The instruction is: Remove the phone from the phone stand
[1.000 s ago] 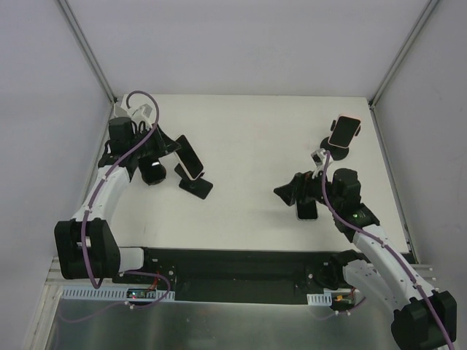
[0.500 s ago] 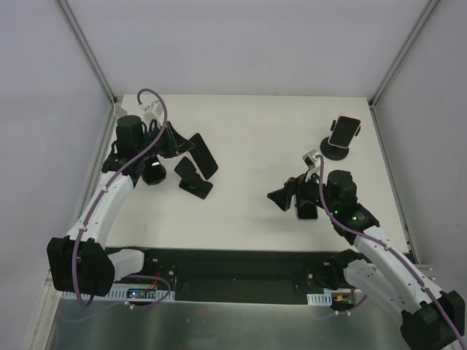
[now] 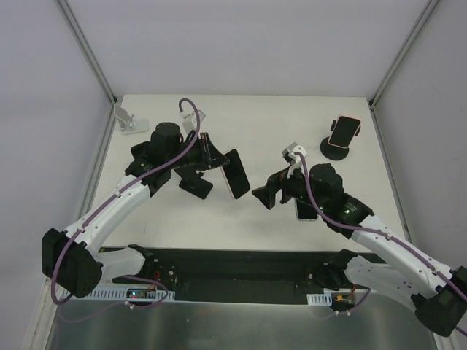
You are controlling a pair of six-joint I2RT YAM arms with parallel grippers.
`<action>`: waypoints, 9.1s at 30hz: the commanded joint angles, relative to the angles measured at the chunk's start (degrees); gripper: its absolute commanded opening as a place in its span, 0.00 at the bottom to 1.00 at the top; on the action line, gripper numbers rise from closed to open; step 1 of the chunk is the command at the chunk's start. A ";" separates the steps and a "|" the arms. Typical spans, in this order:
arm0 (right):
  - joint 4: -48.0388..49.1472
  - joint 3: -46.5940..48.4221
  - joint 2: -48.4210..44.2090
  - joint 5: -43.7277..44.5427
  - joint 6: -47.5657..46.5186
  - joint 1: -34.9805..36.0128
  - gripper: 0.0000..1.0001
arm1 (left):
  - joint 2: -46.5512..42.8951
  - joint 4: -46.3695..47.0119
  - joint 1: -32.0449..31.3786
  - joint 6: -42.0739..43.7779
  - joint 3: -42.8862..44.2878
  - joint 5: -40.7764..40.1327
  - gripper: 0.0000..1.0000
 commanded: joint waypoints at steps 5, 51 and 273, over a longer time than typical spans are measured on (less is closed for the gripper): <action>0.46 6.39 4.46 12.54 -0.11 8.71 0.96 | 0.83 4.45 -5.49 -4.17 4.33 -3.02 0.00; 2.14 12.20 18.35 22.84 4.46 14.51 0.88 | 2.06 5.16 -8.74 -6.28 5.21 -2.93 0.00; 7.05 -13.20 -5.47 18.63 4.02 -7.72 0.96 | 55.75 0.76 37.22 7.44 54.51 -3.55 0.00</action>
